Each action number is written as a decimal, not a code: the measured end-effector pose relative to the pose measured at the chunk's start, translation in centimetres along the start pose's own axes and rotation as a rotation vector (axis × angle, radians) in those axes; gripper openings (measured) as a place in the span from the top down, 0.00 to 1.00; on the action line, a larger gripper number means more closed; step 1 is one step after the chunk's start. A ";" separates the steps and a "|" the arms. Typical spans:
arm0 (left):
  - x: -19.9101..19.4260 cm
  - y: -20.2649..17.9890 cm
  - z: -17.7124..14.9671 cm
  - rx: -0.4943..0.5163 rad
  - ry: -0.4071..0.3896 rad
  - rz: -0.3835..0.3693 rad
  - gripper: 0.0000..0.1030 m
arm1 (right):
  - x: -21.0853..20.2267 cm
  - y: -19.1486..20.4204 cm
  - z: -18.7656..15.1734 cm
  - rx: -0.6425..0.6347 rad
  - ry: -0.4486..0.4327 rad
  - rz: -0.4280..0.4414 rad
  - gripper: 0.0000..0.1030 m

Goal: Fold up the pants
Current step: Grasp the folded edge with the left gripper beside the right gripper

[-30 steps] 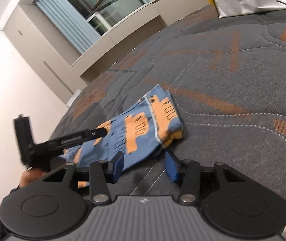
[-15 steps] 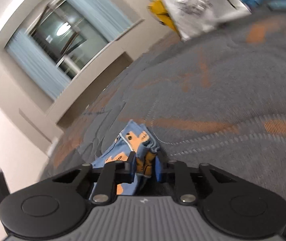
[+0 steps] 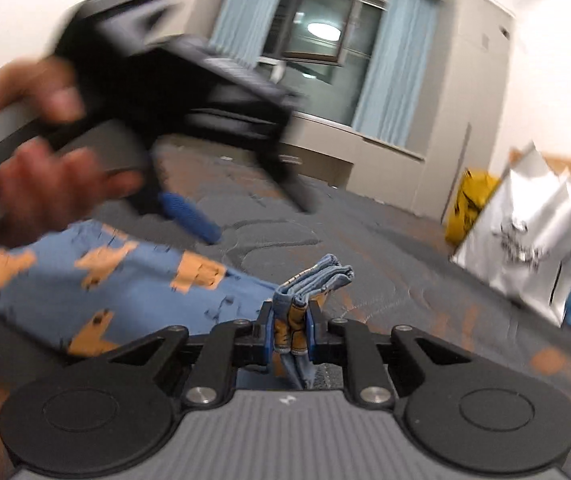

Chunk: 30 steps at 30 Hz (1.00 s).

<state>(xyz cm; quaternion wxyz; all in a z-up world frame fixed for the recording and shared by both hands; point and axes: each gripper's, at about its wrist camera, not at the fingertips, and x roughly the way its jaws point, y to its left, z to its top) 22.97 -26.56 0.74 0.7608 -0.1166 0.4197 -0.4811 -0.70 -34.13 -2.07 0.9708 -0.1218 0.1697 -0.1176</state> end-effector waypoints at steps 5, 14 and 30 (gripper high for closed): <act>2.8 -0.2 -0.1 -0.014 0.091 -0.007 0.17 | 0.7 2.5 -0.4 -0.123 0.004 0.002 0.83; 3.9 -0.5 -0.7 0.023 0.135 0.096 0.89 | 0.1 3.3 -1.9 -0.164 0.006 0.003 0.82; -5.7 2.7 -1.2 -0.068 0.015 0.066 0.89 | -2.4 4.6 0.5 -0.158 -0.091 0.100 0.82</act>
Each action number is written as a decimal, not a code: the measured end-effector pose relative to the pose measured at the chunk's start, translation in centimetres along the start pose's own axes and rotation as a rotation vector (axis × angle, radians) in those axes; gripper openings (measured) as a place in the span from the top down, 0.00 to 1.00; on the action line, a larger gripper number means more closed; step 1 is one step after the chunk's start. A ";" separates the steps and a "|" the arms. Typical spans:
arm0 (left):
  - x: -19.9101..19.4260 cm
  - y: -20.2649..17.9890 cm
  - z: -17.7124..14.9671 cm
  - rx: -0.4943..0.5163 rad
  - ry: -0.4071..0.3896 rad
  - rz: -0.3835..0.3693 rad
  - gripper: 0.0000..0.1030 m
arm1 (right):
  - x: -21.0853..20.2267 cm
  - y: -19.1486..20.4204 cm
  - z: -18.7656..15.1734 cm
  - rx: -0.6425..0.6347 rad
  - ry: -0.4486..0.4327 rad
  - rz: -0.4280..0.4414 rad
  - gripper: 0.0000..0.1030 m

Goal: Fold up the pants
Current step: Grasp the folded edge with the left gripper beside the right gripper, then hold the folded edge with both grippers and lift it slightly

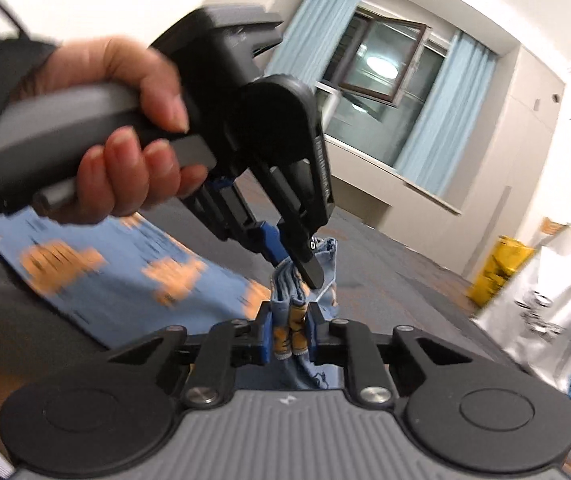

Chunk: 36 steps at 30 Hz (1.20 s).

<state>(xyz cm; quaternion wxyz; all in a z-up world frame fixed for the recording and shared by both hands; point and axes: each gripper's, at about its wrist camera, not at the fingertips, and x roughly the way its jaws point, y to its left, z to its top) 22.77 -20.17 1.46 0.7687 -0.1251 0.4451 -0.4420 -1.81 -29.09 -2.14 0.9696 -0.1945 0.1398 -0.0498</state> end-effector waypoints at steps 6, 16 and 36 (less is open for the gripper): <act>-5.5 3.9 -1.2 -0.029 -0.048 0.072 0.89 | -0.1 2.1 1.9 0.048 -0.024 0.205 0.82; -7.1 10.3 -4.4 -0.113 -0.061 0.131 0.87 | 1.5 6.6 1.9 0.023 0.056 0.355 0.82; -6.4 10.6 -5.9 -0.055 -0.125 0.133 0.84 | 2.3 6.3 1.3 0.038 0.090 0.365 0.81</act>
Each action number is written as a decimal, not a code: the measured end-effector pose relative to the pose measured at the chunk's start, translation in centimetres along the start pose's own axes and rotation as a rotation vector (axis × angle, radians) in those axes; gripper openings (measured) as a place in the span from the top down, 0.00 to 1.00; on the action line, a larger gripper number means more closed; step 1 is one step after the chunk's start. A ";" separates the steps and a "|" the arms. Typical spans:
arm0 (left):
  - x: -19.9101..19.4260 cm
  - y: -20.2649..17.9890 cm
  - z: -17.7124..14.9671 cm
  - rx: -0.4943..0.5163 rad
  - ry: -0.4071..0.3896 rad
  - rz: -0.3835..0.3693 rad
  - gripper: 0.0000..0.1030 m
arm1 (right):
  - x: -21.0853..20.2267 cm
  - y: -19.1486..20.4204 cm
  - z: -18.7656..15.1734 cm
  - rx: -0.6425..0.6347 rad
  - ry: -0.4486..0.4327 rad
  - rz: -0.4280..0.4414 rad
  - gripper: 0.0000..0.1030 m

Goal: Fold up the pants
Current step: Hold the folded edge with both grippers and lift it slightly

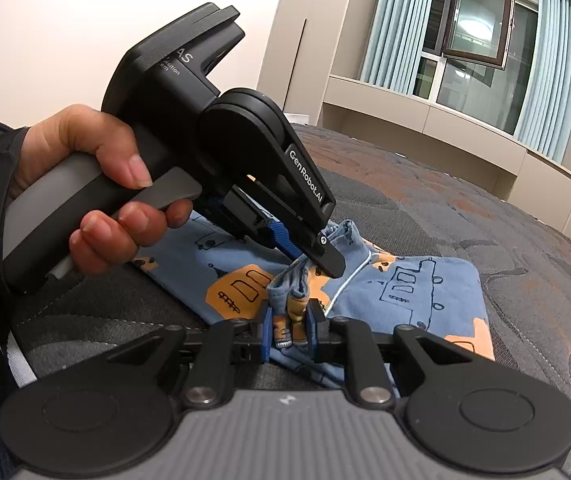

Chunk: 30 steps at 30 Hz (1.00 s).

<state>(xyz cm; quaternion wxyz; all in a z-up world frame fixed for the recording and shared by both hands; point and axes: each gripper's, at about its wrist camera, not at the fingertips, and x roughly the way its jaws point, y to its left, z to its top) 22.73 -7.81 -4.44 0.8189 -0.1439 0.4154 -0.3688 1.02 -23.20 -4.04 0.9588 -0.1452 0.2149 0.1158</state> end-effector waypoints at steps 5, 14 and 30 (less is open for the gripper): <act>0.0 0.0 0.0 -0.001 -0.001 0.000 0.84 | -0.1 -0.1 -0.2 0.004 -0.001 -0.001 0.81; -2.2 0.5 0.5 -0.022 -0.038 -0.013 0.89 | -0.3 0.0 0.9 0.075 -0.045 -0.015 0.83; -9.3 8.0 0.8 -0.077 -0.066 0.091 0.88 | 3.8 7.5 5.6 -0.025 -0.008 0.148 0.83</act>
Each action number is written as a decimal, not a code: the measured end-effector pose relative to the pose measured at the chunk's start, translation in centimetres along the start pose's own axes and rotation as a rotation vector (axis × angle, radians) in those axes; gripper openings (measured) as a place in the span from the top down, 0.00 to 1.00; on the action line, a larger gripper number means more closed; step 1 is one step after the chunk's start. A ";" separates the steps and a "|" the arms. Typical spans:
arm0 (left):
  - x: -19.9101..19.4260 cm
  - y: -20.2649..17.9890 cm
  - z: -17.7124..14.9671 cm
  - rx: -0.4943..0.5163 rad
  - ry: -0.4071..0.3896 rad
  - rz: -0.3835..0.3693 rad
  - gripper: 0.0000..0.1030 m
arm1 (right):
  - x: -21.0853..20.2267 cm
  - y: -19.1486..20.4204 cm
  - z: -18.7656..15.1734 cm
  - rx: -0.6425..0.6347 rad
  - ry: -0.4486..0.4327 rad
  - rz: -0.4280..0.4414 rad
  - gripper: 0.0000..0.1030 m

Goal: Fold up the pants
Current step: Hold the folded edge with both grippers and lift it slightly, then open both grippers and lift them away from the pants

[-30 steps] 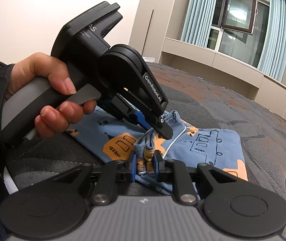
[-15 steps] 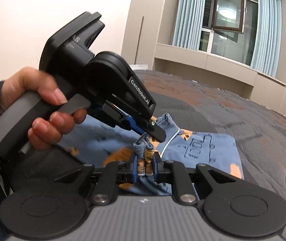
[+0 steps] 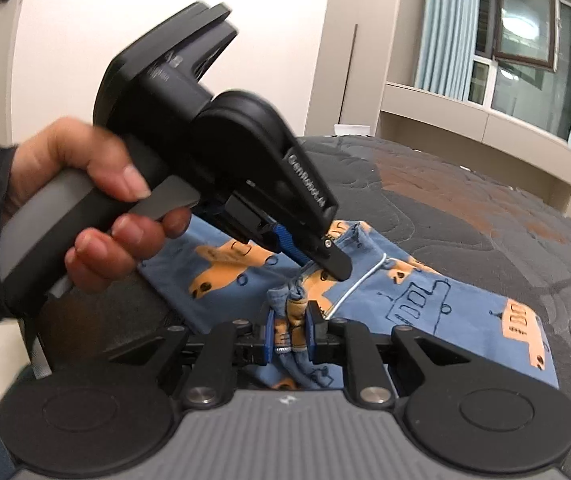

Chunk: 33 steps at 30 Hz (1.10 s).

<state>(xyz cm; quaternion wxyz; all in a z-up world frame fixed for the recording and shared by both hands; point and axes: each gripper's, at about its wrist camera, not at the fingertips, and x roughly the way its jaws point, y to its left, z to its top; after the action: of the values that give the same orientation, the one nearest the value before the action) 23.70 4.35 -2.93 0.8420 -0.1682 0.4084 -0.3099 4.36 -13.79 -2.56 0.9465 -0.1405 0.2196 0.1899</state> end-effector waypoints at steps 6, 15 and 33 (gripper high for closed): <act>-1.0 -0.3 -0.1 0.008 -0.048 0.018 0.61 | 0.0 0.4 0.0 -0.057 -0.002 0.019 0.57; -2.5 -3.3 -0.6 0.079 -0.223 0.225 0.17 | -5.3 -7.6 -1.7 -0.041 -0.072 -0.363 0.05; 1.2 -4.4 -1.6 0.115 -0.251 0.504 0.02 | 5.2 -16.8 -2.1 -0.110 0.108 -0.516 0.01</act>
<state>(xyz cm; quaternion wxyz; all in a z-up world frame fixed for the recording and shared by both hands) 21.32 0.25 -2.24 0.9446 -0.0502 0.3116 -0.0905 14.98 -27.86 -3.78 0.9414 -0.2530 0.2162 -0.0541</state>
